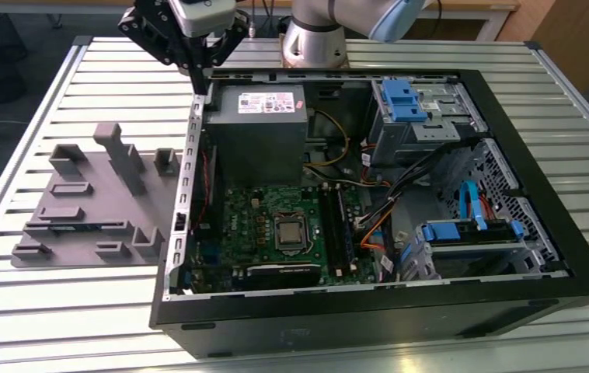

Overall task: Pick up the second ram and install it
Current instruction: 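Reach for the second ram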

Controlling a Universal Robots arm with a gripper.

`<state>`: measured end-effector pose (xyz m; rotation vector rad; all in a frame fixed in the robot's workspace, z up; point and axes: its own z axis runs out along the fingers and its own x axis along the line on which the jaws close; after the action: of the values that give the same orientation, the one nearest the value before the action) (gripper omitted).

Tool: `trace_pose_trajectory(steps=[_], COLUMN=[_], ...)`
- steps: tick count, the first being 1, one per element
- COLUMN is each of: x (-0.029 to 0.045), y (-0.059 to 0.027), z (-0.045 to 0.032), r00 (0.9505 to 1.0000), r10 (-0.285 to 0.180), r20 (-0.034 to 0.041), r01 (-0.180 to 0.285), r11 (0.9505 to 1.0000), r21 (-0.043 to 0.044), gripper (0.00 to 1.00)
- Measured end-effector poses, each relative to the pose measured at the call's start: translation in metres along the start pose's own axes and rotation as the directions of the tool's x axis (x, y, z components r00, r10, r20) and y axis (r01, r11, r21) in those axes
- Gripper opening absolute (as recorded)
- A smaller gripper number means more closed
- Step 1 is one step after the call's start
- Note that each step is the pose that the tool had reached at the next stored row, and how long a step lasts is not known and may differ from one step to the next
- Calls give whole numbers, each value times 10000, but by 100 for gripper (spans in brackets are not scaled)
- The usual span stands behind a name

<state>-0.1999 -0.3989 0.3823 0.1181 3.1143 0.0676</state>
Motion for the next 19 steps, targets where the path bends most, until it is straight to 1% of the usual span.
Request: trace_pose_trajectory(steps=[19], x=[39], y=[-3], z=[-1], r00=[10000], r10=[0], r20=[0], r01=[0], r11=[10000], r21=[0], gripper=[11])
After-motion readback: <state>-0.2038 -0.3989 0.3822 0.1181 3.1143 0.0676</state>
